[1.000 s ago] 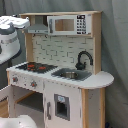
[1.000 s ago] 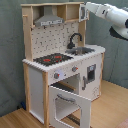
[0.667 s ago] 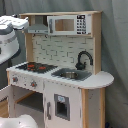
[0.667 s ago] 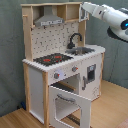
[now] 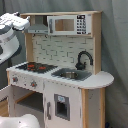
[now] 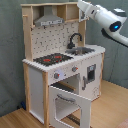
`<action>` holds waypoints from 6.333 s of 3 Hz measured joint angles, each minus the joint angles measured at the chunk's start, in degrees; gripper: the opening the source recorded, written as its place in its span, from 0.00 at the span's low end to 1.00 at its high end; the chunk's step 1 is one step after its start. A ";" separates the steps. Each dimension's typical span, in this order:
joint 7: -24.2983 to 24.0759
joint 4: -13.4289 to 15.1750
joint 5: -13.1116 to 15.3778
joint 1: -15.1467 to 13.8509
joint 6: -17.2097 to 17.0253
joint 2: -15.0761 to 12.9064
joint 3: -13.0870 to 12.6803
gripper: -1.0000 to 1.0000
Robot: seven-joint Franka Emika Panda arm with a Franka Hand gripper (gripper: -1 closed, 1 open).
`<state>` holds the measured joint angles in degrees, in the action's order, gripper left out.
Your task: Play with the kitchen
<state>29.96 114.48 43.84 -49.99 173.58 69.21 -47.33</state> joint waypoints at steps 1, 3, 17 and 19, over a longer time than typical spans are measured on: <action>-5.35 -3.43 0.00 -4.52 -2.51 1.54 -1.64 1.00; -15.87 -10.32 -0.05 -11.15 -9.78 4.68 -4.57 1.00; -63.06 -19.95 -31.26 -27.16 -40.49 5.69 -14.69 0.00; -60.69 -21.45 -31.69 -28.04 -46.09 1.83 -15.83 0.00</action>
<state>-30.72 93.03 12.14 -78.03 127.49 71.03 -63.16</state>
